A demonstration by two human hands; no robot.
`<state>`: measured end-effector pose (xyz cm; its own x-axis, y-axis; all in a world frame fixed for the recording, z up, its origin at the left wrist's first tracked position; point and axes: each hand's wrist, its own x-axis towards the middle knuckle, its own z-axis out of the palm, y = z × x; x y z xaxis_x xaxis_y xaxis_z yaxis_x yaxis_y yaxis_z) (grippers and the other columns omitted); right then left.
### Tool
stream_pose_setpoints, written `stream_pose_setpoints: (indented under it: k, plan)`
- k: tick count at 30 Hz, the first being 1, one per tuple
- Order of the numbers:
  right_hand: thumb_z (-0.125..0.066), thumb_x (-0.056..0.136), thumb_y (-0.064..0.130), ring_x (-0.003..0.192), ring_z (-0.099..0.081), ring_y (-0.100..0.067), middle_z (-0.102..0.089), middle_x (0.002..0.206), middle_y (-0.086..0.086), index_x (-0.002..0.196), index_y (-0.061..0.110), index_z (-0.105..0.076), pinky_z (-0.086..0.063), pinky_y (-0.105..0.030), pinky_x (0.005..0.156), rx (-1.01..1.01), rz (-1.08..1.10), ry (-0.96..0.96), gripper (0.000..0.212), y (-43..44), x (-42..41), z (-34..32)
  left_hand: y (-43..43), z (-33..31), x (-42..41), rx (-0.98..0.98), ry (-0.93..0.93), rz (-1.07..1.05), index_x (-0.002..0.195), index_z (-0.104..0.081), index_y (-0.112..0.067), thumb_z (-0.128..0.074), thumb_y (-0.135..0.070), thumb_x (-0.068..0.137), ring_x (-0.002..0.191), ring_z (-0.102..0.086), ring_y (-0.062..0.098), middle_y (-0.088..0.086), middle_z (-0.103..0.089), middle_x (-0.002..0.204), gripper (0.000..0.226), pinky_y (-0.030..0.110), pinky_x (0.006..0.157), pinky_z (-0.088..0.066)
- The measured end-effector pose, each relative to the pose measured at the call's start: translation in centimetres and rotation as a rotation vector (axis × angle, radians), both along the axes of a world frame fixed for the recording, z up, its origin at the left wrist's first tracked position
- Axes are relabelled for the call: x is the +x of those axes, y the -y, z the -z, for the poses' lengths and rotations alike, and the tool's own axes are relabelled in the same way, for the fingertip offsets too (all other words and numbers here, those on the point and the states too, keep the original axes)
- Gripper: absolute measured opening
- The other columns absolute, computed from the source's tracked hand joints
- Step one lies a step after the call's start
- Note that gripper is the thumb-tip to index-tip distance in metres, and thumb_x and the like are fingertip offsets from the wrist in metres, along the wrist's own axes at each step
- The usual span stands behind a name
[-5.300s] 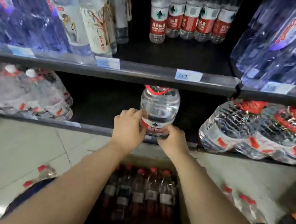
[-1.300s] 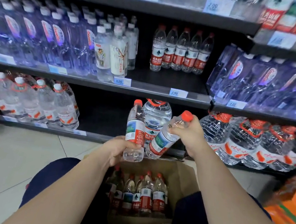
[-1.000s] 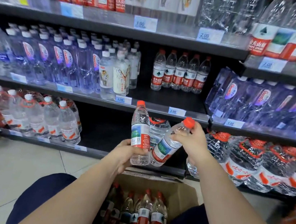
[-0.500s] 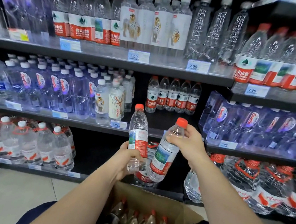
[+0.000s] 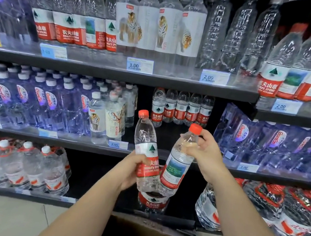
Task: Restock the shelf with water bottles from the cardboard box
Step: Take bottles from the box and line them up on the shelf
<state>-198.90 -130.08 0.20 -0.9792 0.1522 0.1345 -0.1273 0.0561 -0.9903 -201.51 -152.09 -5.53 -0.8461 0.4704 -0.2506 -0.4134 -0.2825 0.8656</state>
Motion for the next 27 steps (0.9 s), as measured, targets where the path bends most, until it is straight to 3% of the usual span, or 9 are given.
stream_pose_setpoints:
  k: [2, 5, 9, 14, 18, 21, 23, 27]
  plan:
    - [-0.069, 0.073, -0.014, 0.103, -0.068, -0.025, -0.073, 0.108, -0.004, 0.113, 0.017, -0.058, -0.053, -0.049, 0.091, -0.028, -0.023, -0.003, 0.051, -0.1, -0.3, 0.0, -0.9, -0.2, -0.2, -0.047, 0.031, -0.037, 0.125, -0.051, -0.003, -0.075, -0.014, 0.076, 0.083, -0.069, 0.033, 0.022, -0.067, 0.101, 0.055, 0.046, 0.075, -0.058]
    - [-0.062, 0.078, -0.014, 0.107, -0.066, -0.028, -0.07, 0.113, -0.006, 0.112, 0.019, -0.06, -0.052, -0.05, 0.088, -0.111, -0.071, 0.0, 0.047, -0.3, -1.0, -0.3, -1.3, 0.1, -0.6, 0.037, 0.137, -0.029, 0.108, -0.062, 0.001, -0.075, -0.034, 0.073, 0.073, -0.069, 0.03, 0.019, -0.069, 0.089, 0.051, 0.042, 0.073, -0.059]
    - [-0.054, 0.083, -0.011, 0.108, -0.064, -0.038, -0.072, 0.105, -0.007, 0.108, 0.018, -0.065, -0.048, -0.054, 0.094, -0.262, -0.062, 0.032, 0.04, 0.3, -2.3, -0.5, -0.8, 1.7, -0.8, 0.29, 0.143, 0.076, 0.087, -0.075, 0.0, -0.091, -0.035, 0.043, 0.065, -0.07, 0.026, 0.016, -0.071, 0.079, 0.059, 0.035, 0.064, -0.059]
    - [-0.052, 0.078, 0.003, 0.098, -0.064, -0.038, -0.072, 0.089, -0.008, 0.108, 0.015, -0.064, -0.048, -0.052, 0.09, -0.359, 0.001, 0.104, 0.035, 1.1, -4.2, 0.2, -1.2, 3.4, -1.2, 0.38, 0.162, 0.138, 0.101, -0.07, -0.002, -0.09, -0.045, 0.046, 0.078, -0.067, 0.03, 0.017, -0.068, 0.091, 0.073, 0.042, 0.076, -0.054]
    - [-0.056, 0.088, 0.012, 0.08, -0.069, -0.019, -0.071, 0.089, -0.005, 0.11, 0.014, -0.062, -0.054, -0.034, 0.073, -0.361, 0.027, 0.087, 0.023, 1.7, -5.0, 0.6, -1.6, 3.3, -1.8, 0.441, 0.167, 0.176, 0.1, -0.07, 0.0, -0.093, -0.037, 0.042, 0.074, -0.069, 0.03, 0.017, -0.069, 0.087, 0.072, 0.04, 0.068, -0.058]
    - [-0.067, 0.083, 0.019, 0.097, -0.068, -0.019, -0.068, 0.109, -0.001, 0.131, 0.03, -0.047, -0.055, -0.038, 0.082, -0.203, 0.018, 0.14, 0.053, 2.6, -4.8, 3.0, -2.1, 2.9, -2.2, 0.407, 0.123, 0.19, 0.092, -0.075, -0.003, -0.094, -0.036, 0.038, 0.073, -0.07, 0.029, 0.017, -0.071, 0.086, 0.066, 0.039, 0.068, -0.059]
    - [-0.073, 0.082, 0.028, 0.098, -0.07, -0.021, -0.067, 0.116, 0.0, 0.135, 0.037, -0.037, -0.056, -0.043, 0.085, -0.172, 0.002, 0.237, 0.065, 3.6, -4.0, 5.5, -2.7, 2.7, -2.3, 0.353, 0.088, 0.166, 0.099, -0.074, -0.003, -0.092, -0.04, 0.041, 0.08, -0.07, 0.031, 0.019, -0.071, 0.093, 0.071, 0.041, 0.075, -0.058]
    - [-0.071, 0.084, 0.032, 0.091, -0.073, -0.018, -0.073, 0.105, 0.0, 0.123, 0.027, -0.056, -0.058, -0.034, 0.072, -0.258, 0.046, 0.251, 0.042, 3.9, -3.8, 6.8, -4.1, 2.5, -3.2, 0.291, 0.079, 0.094, 0.112, -0.066, -0.003, -0.091, -0.043, 0.044, 0.087, -0.068, 0.032, 0.021, -0.069, 0.102, 0.083, 0.044, 0.081, -0.056]
